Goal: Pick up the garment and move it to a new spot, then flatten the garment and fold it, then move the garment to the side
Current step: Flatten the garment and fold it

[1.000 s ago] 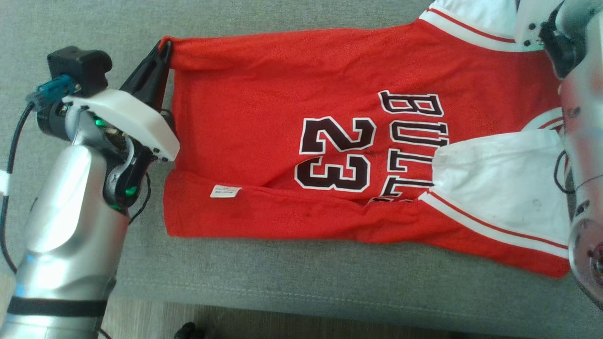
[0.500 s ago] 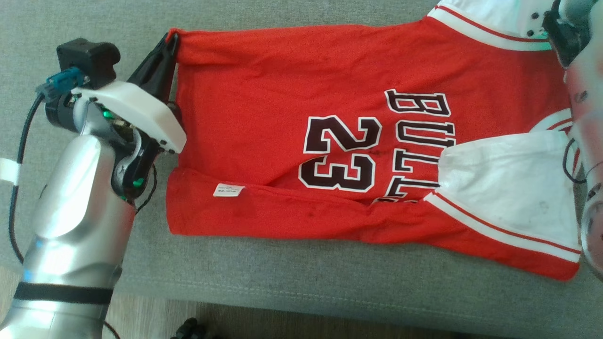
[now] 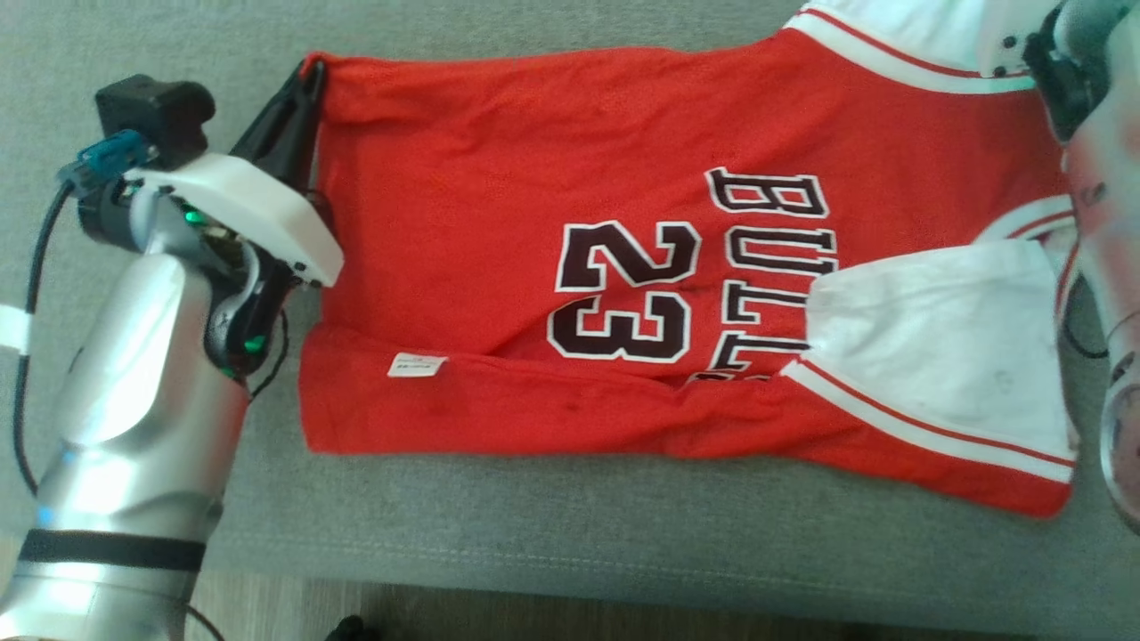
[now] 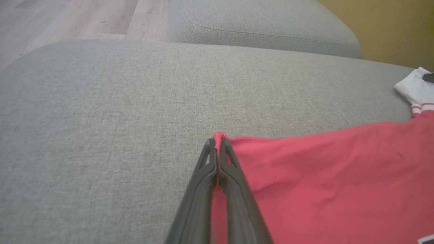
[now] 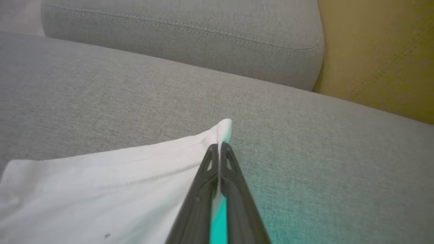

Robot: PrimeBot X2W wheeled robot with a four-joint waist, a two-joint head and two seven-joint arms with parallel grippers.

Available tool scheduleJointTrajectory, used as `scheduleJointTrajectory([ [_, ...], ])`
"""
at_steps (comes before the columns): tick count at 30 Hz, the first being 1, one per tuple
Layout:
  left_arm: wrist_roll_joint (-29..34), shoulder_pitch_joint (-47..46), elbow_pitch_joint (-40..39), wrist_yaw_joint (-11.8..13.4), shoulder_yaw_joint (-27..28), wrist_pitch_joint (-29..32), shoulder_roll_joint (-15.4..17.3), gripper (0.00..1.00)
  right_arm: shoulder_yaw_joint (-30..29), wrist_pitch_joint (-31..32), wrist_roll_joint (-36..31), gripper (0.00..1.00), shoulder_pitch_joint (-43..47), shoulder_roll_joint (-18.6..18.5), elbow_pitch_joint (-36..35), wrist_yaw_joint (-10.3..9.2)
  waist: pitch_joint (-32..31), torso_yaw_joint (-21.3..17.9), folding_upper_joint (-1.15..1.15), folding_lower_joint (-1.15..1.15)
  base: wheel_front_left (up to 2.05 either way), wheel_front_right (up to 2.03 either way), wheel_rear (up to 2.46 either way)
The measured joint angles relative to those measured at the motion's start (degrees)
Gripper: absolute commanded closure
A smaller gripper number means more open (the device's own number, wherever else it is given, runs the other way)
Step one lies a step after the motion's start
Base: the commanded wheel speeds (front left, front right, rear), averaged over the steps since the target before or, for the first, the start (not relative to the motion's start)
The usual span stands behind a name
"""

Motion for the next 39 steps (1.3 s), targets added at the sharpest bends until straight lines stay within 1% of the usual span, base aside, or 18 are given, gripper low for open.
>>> scheduleJointTrajectory([
  [5,-1.0,0.3,0.4,0.2,1.4,-1.2,1.3,1.0,3.3,-5.2,3.0,1.0,0.0,1.9,0.5,0.0,-1.3,-2.1,0.0,0.0,0.0,0.0,0.0],
  [10,-1.6,2.7,0.0,1.1,2.4,-1.7,2.7,1.0,9.5,-11.0,7.5,1.0,1.3,3.9,0.3,0.0,-3.5,-4.6,0.0,0.0,0.0,0.0,0.0],
  [14,-2.1,6.0,-2.2,1.7,3.5,-2.2,4.1,1.0,15.0,-14.5,12.5,1.0,5.5,4.6,-2.0,0.0,-5.9,-6.5,0.0,0.0,0.0,0.0,0.0],
  [17,-2.9,9.5,-5.4,2.4,4.1,-2.7,4.9,1.0,18.9,-16.1,16.5,1.0,9.9,4.6,-5.3,0.0,-7.8,-7.8,0.0,0.0,0.0,0.0,0.0],
  [20,-3.0,13.9,-9.3,3.7,4.8,-3.2,5.2,1.0,21.9,-16.8,21.0,1.0,15.1,3.5,-10.4,0.0,-9.7,-8.8,0.0,0.0,0.0,0.0,0.0],
  [23,-4.0,18.9,-13.3,5.1,5.3,-3.2,5.5,1.0,23.3,-17.1,25.1,1.0,20.8,1.0,-16.7,0.0,-11.6,-9.5,0.0,0.0,0.0,0.0,0.0],
  [26,-4.8,23.7,-17.2,6.8,6.2,-3.8,5.5,1.0,23.3,-16.5,28.2,1.0,27.2,-1.7,-24.4,0.0,-13.2,-10.0,0.0,0.0,0.0,0.0,0.0],
  [29,-5.7,27.4,-20.2,8.2,7.4,-3.9,5.9,1.0,21.8,-14.5,29.2,1.0,33.9,-3.9,-32.8,0.0,-14.3,-10.6,0.0,0.0,0.0,0.0,0.0],
  [30,-6.0,28.4,-21.0,8.3,7.6,-3.9,6.0,1.0,21.0,-13.6,29.2,1.0,36.2,-4.3,-35.8,0.0,-14.5,-10.8,0.01,0.0,0.0,0.0,0.0],
  [34,-7.1,31.7,-22.8,9.3,8.4,-3.9,6.0,1.0,18.1,-9.3,29.0,1.0,45.3,-4.4,-46.8,0.0,-14.8,-11.2,0.0,0.0,0.0,0.0,0.0],
  [35,-7.1,31.7,-22.8,9.3,8.4,-3.9,6.0,1.0,18.1,-9.3,29.0,1.0,45.3,-4.4,-46.8,0.0,-14.8,-11.2,0.0,0.0,0.0,0.0,0.0],
  [36,-7.7,33.2,-23.0,9.8,8.8,-3.9,5.9,1.0,16.7,-7.0,28.8,1.0,49.5,-4.0,-51.4,0.0,-14.7,-11.4,0.0,0.0,0.0,0.0,0.0],
  [39,-8.3,34.9,-22.7,10.2,9.0,-4.5,5.5,1.0,14.8,-4.1,27.8,1.0,54.4,-2.9,-56.7,0.0,-14.5,-11.6,0.01,0.0,0.0,0.0,0.0],
])
